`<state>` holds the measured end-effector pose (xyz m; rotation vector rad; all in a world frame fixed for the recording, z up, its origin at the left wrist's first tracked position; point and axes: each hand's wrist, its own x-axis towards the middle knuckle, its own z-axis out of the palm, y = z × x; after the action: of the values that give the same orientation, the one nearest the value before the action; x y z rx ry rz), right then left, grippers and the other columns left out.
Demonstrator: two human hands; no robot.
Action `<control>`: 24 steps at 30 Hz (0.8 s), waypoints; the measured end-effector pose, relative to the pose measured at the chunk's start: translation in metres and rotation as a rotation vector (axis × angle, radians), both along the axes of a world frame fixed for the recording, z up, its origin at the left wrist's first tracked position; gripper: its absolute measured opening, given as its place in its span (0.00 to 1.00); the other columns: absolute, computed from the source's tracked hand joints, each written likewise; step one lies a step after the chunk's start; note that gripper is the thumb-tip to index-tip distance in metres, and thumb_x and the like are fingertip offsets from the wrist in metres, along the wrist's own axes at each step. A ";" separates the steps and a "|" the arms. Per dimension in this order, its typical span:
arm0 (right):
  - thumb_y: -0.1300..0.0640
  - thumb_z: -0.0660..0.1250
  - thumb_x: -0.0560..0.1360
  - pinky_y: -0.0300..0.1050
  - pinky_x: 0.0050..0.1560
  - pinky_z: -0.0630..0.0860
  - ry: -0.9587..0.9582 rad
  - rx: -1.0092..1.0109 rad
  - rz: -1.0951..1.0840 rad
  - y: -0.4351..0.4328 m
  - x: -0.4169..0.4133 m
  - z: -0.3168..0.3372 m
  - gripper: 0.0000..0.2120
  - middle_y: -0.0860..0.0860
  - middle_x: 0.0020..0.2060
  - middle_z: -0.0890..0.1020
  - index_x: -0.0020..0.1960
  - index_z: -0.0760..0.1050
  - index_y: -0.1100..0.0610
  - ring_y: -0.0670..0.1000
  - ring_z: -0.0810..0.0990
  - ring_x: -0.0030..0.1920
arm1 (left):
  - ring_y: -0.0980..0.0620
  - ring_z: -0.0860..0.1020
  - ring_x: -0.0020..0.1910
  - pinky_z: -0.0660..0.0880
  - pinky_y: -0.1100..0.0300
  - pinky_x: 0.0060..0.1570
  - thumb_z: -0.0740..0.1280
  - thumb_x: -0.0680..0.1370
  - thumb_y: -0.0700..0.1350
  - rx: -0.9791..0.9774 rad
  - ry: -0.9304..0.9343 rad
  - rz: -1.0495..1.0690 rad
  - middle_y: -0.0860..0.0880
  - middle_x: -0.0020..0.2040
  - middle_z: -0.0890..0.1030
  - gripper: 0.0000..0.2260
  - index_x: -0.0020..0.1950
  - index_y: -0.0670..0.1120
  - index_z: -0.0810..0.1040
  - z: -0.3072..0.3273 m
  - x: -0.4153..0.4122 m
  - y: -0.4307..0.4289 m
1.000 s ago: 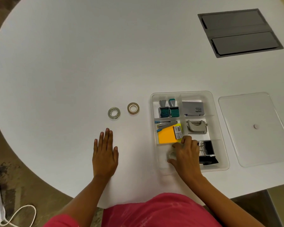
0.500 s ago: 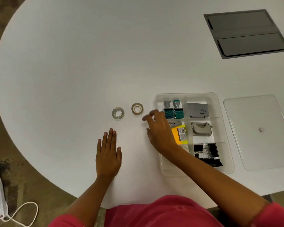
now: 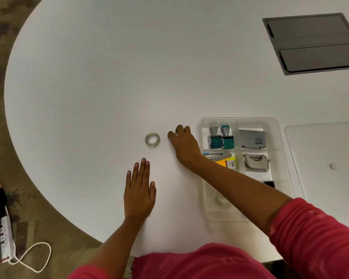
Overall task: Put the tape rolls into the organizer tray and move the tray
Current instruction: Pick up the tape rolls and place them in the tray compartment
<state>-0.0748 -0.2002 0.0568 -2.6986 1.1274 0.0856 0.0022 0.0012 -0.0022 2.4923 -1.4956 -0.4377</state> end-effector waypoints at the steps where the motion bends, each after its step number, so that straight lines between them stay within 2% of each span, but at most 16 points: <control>1: 0.75 0.76 0.51 0.41 0.29 0.66 -0.034 0.008 -0.016 0.001 -0.003 0.001 0.26 0.63 0.43 0.78 0.48 0.79 0.64 0.62 0.77 0.41 | 0.52 0.46 0.78 0.49 0.49 0.76 0.50 0.80 0.49 0.002 -0.002 0.000 0.49 0.79 0.51 0.27 0.78 0.46 0.51 0.000 0.000 0.000; 3: 0.74 0.77 0.51 0.42 0.30 0.70 -0.100 0.071 -0.030 0.006 -0.011 0.006 0.27 0.64 0.44 0.78 0.50 0.79 0.64 0.62 0.77 0.42 | 0.52 0.46 0.78 0.49 0.49 0.76 0.51 0.80 0.49 0.005 -0.002 0.001 0.49 0.79 0.51 0.27 0.78 0.46 0.51 0.000 0.000 -0.001; 5: 0.69 0.76 0.60 0.47 0.38 0.76 -0.212 0.134 -0.054 0.015 -0.021 0.017 0.27 0.63 0.51 0.76 0.57 0.76 0.63 0.61 0.75 0.51 | 0.52 0.46 0.78 0.48 0.50 0.76 0.52 0.80 0.49 0.007 -0.005 0.000 0.49 0.79 0.51 0.27 0.78 0.46 0.51 0.000 0.000 -0.002; 7: 0.63 0.76 0.63 0.47 0.44 0.77 -0.308 0.155 -0.078 0.026 -0.036 0.031 0.27 0.62 0.54 0.74 0.61 0.74 0.63 0.59 0.74 0.53 | 0.52 0.46 0.78 0.47 0.50 0.77 0.52 0.80 0.48 0.009 -0.011 -0.002 0.49 0.79 0.51 0.27 0.78 0.46 0.51 0.000 0.000 -0.002; 9: 0.60 0.77 0.63 0.44 0.48 0.75 -0.400 0.156 -0.110 0.038 -0.054 0.048 0.27 0.60 0.53 0.75 0.60 0.74 0.64 0.57 0.75 0.52 | 0.52 0.46 0.78 0.47 0.50 0.77 0.52 0.80 0.48 0.006 -0.015 0.000 0.49 0.79 0.51 0.27 0.78 0.46 0.51 0.000 0.000 -0.002; 12: 0.58 0.76 0.64 0.32 0.51 0.66 -0.477 0.161 -0.212 0.055 -0.085 0.065 0.26 0.57 0.52 0.75 0.58 0.72 0.63 0.52 0.73 0.51 | 0.51 0.47 0.78 0.48 0.50 0.76 0.53 0.79 0.47 -0.003 -0.009 -0.003 0.49 0.79 0.52 0.27 0.78 0.45 0.52 0.001 -0.001 -0.001; 14: 0.58 0.76 0.63 0.33 0.49 0.65 -0.421 0.135 -0.291 0.066 -0.107 0.070 0.26 0.57 0.51 0.76 0.57 0.72 0.63 0.53 0.74 0.50 | 0.51 0.48 0.78 0.48 0.50 0.76 0.52 0.79 0.48 -0.011 -0.006 -0.006 0.49 0.79 0.53 0.27 0.78 0.45 0.52 0.001 -0.001 -0.002; 17: 0.58 0.78 0.61 0.40 0.42 0.70 -0.217 0.102 -0.437 0.084 -0.137 0.068 0.25 0.60 0.49 0.76 0.54 0.74 0.64 0.57 0.75 0.46 | 0.51 0.48 0.78 0.49 0.50 0.76 0.51 0.79 0.48 -0.016 -0.008 -0.006 0.49 0.79 0.53 0.27 0.78 0.45 0.52 0.000 -0.001 -0.001; 20: 0.61 0.81 0.53 0.43 0.32 0.72 -0.036 0.103 -0.453 0.099 -0.157 0.055 0.25 0.61 0.42 0.76 0.45 0.75 0.66 0.57 0.76 0.38 | 0.51 0.48 0.78 0.50 0.49 0.76 0.51 0.80 0.48 -0.022 -0.008 -0.008 0.49 0.79 0.53 0.27 0.78 0.45 0.52 0.000 -0.001 0.000; 24: 0.64 0.82 0.48 0.43 0.29 0.73 -0.020 0.108 -0.436 0.099 -0.162 0.037 0.26 0.60 0.39 0.76 0.43 0.76 0.66 0.57 0.76 0.36 | 0.51 0.48 0.78 0.49 0.49 0.76 0.51 0.80 0.48 -0.023 -0.015 -0.008 0.49 0.79 0.52 0.26 0.78 0.45 0.52 0.000 -0.001 0.000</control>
<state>-0.2364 -0.1008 0.0940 -2.2968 1.6215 0.0469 0.0011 0.0009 -0.0018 2.4784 -1.5082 -0.4016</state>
